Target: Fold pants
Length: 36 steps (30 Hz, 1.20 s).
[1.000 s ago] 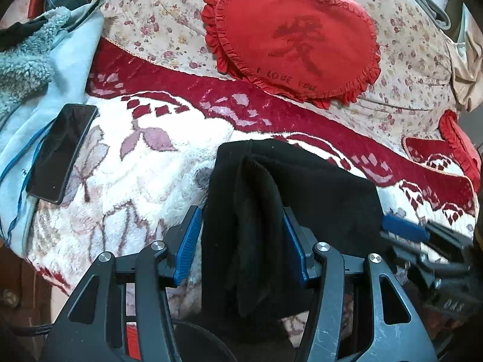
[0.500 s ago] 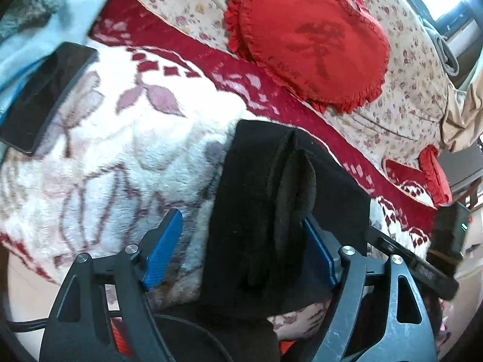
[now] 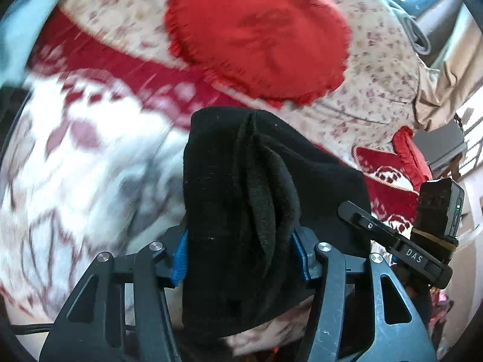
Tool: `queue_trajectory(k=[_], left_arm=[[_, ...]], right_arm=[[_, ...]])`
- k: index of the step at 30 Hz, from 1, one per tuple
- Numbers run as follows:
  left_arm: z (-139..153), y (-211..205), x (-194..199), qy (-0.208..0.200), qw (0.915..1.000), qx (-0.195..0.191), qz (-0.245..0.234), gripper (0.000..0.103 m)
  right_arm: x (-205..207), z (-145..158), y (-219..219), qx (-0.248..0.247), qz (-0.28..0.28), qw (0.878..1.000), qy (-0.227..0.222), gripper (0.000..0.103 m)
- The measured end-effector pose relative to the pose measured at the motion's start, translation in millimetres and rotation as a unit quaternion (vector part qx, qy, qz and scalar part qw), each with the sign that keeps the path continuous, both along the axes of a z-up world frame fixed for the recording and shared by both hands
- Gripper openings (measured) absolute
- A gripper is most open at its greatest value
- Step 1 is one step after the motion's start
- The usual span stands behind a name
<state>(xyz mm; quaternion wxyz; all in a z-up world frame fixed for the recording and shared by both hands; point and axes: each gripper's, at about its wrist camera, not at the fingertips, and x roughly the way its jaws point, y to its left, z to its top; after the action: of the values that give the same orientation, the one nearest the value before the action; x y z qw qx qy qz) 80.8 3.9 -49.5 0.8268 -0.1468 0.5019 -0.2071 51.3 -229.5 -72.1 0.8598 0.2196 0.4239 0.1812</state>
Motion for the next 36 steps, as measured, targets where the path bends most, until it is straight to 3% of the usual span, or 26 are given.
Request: queue_trajectory(k=[2,4,8,10,13,19,22,24,27,36], left_arm=[[7,-16,13,-0.021,0.9996,0.012,-0.012,0.054],[-1,-27,27,-0.014,0.9996,0.017,-0.016,0.054],[-32,-28,45,0.023,0.9989,0.041,0.002,0.058],[-32,-16,41,0.026,0.9993,0.022,0.013,0.063],[-24,-6,33,0.021,0.9991,0.028,0.025,0.064],[-10,-14,5,-0.014,0.9958,0.087,0.026,0.063],[-6,-21,-4,-0.024,0.994,0.102,0.031,0.063],[-3,-25,-11,-0.033,0.9921,0.116,0.034,0.063],[5,-34,-22,-0.058,0.9863,0.15,0.037,0.063],[29,-55,-48,-0.099,0.9793,0.173,0.034,0.063]], right_arm=[[9,5,-13,0.007,-0.017,1.0,-0.006,0.035],[19,2,-26,0.01,-0.037,0.999,-0.006,0.037],[40,-23,-36,-0.062,-0.067,0.994,0.057,0.046],[32,-21,-42,-0.05,-0.071,0.995,0.044,0.049],[17,-9,-48,-0.067,-0.089,0.993,0.031,0.049],[8,18,-17,-0.062,-0.044,0.997,-0.006,0.049],[14,3,7,-0.086,-0.015,0.996,0.015,0.049],[11,-4,19,-0.127,-0.011,0.992,0.016,0.049],[2,7,17,-0.109,-0.008,0.994,0.005,0.049],[-34,30,-9,-0.101,-0.039,0.994,-0.013,0.049]])
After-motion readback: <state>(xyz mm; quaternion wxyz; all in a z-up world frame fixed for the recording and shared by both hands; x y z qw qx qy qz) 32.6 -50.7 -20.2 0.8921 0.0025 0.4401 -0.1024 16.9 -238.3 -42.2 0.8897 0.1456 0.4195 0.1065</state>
